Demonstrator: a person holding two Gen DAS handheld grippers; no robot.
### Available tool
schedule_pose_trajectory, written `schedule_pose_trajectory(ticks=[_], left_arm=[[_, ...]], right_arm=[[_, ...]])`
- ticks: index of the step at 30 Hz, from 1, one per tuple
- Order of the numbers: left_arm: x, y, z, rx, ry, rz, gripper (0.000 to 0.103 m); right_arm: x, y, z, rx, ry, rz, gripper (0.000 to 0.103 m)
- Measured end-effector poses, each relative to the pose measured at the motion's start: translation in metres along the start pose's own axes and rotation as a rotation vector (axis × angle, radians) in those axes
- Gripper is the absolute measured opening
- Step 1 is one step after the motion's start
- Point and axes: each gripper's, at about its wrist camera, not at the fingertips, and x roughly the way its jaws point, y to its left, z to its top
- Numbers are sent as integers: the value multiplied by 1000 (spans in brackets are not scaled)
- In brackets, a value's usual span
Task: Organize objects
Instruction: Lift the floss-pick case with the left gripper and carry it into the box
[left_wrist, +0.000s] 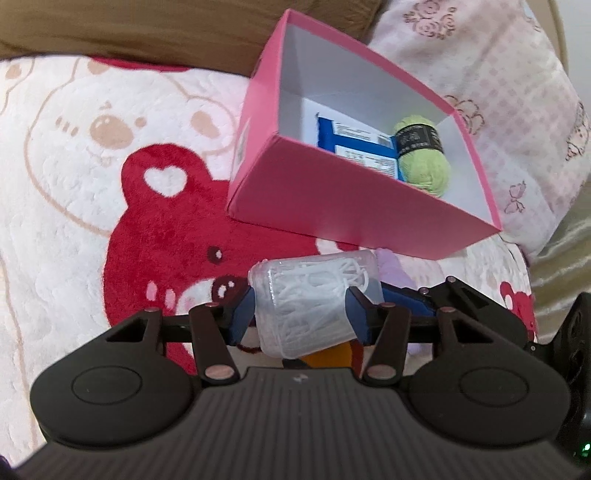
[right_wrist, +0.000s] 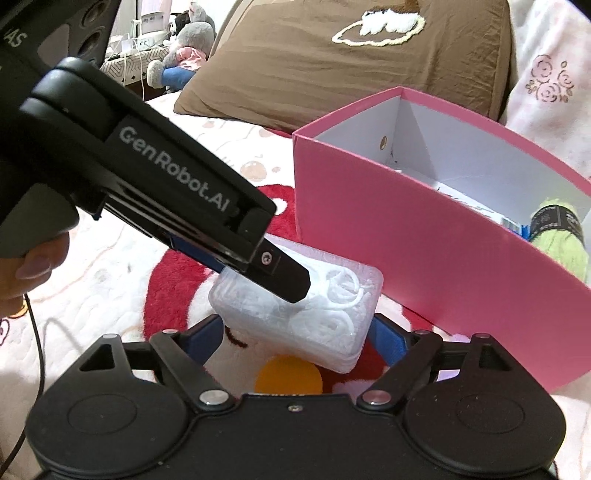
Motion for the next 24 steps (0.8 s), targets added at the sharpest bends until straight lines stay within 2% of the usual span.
schedule_pose_trajectory(ticks=[5,12,19,24], left_arm=[[-11,-12,-2,9,-12,-27,52],[-21,-29,-6,61,-32,-25,52],[-31,-42,-9,62,-32,-39,52],[-43,-60,-7,88,-62,-61,52]], right_arm=[[-13,-3,-4,30,0,5,84],[-26,-6,-7,46,-28,0,82],[-46,-1,-5,-23,-65,-36,82],[-62,-2,-6,-15,-82,-44,83]])
